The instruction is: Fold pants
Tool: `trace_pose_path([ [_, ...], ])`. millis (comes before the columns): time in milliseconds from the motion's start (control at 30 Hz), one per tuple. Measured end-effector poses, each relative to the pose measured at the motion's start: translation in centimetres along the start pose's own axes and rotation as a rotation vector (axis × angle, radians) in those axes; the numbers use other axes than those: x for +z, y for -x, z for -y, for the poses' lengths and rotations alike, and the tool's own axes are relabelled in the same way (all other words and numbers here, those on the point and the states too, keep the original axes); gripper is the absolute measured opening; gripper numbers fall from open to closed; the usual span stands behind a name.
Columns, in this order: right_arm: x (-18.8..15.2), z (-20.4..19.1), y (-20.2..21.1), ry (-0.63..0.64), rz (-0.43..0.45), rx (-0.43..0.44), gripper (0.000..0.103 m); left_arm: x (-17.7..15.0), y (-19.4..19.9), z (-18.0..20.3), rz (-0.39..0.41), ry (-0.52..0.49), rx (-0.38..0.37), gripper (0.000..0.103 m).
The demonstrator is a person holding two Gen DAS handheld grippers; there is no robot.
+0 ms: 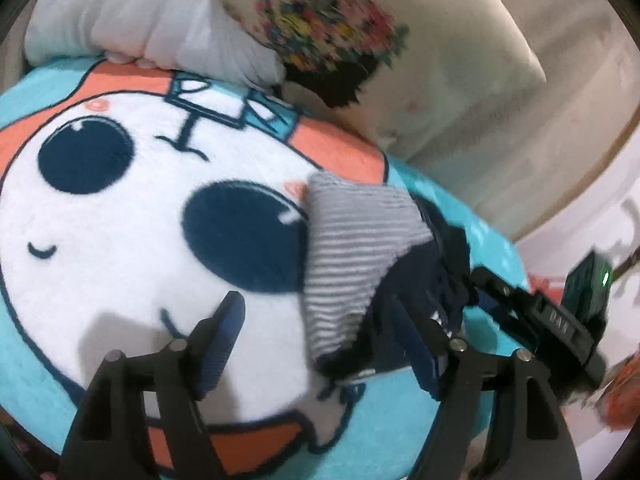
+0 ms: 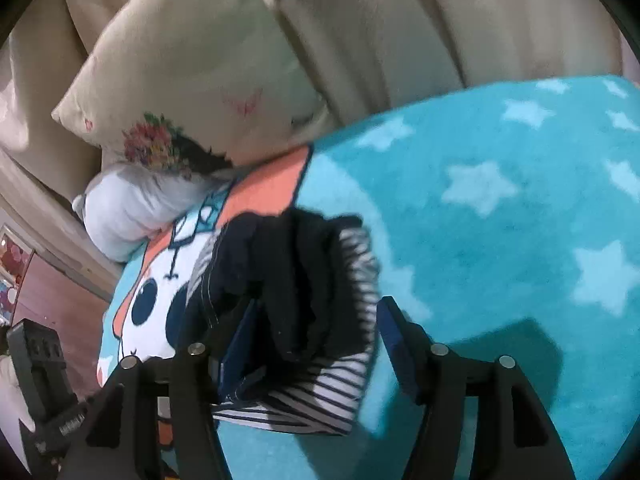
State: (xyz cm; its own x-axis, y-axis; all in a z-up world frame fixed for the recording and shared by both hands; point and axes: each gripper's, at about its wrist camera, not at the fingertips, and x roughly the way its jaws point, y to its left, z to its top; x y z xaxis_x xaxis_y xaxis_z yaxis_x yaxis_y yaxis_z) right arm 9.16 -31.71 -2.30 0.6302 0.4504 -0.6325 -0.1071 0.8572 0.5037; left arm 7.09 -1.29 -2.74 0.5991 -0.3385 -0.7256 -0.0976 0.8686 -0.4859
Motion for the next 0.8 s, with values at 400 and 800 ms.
trace_pose_path([
  [400, 1.4, 2.2, -4.0, -0.087, -0.089, 0.132, 0.077, 4.4, -4.9, -0.8, -0.119, 0.058, -0.1, 0.082],
  [800, 2.1, -0.2, -4.6, -0.059, -0.098, 0.303, 0.041, 4.7, -6.0, 2.8, -0.111, -0.049, -0.121, 0.045],
])
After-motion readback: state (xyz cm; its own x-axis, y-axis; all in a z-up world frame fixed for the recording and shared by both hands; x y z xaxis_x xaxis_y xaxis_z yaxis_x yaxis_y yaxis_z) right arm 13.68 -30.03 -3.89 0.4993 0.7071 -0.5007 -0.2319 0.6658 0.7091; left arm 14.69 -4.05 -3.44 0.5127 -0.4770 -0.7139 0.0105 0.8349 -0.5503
